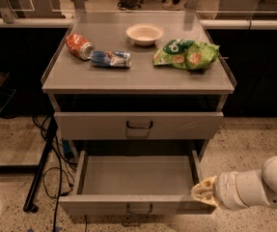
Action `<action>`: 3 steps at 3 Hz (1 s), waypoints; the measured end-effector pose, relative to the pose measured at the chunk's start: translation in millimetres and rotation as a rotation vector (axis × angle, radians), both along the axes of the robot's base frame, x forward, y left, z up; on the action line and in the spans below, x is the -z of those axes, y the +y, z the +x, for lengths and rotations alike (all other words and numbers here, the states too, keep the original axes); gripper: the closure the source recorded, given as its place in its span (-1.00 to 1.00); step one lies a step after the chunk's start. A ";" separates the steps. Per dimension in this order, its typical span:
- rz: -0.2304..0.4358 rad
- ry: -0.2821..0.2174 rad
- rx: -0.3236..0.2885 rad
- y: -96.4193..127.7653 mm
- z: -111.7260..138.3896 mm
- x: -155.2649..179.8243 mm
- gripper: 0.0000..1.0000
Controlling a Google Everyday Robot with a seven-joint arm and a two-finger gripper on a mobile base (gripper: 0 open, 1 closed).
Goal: Close middle drawer
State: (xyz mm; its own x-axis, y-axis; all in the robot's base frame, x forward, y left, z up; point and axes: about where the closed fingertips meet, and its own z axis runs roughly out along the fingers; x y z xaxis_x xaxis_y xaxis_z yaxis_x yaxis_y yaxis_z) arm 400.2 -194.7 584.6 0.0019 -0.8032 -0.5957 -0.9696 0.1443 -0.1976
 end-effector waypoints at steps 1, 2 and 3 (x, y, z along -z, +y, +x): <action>0.000 0.007 -0.003 1.7 -0.5 3.3 1.00; 0.006 0.051 0.000 5.4 2.3 32.8 1.00; 0.004 0.108 -0.001 11.4 2.2 71.1 1.00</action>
Offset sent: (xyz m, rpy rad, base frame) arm 0.0078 0.0089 -0.0812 0.0144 0.1219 -0.0097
